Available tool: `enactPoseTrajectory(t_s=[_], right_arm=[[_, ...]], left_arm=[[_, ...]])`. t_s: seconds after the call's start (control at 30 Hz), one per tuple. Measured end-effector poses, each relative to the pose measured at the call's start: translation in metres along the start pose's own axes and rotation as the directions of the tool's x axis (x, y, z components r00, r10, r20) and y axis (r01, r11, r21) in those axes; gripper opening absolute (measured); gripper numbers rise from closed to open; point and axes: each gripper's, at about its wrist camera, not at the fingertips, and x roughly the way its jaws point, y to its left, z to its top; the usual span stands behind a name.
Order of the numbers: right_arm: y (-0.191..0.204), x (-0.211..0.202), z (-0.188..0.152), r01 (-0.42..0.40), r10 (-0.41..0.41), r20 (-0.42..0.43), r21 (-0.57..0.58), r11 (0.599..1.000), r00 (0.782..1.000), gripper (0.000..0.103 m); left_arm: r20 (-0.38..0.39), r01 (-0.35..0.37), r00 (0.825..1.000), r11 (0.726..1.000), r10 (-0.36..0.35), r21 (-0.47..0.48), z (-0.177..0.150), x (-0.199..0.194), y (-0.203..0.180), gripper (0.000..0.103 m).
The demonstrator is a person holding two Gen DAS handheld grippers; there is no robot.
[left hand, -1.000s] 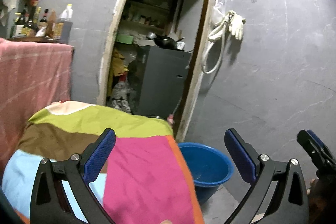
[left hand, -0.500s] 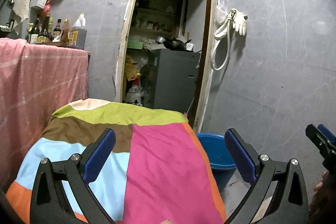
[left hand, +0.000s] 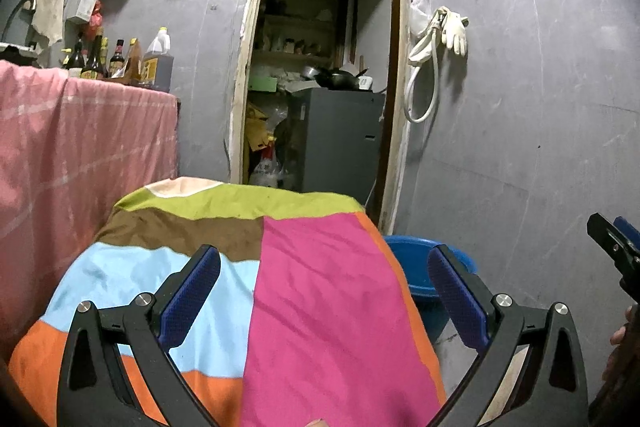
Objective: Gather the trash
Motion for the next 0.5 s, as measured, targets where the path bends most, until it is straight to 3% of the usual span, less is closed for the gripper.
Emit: enactPoseTrajectory(t_s=[0.5], right_arm=[[0.002, 0.009, -0.018, -0.004, 0.004, -0.051, 0.007, 1.0, 0.999, 0.103]], left_arm=[[-0.008, -0.038, 0.999, 0.999, 0.038, 0.012, -0.018, -0.002, 0.003, 0.101]])
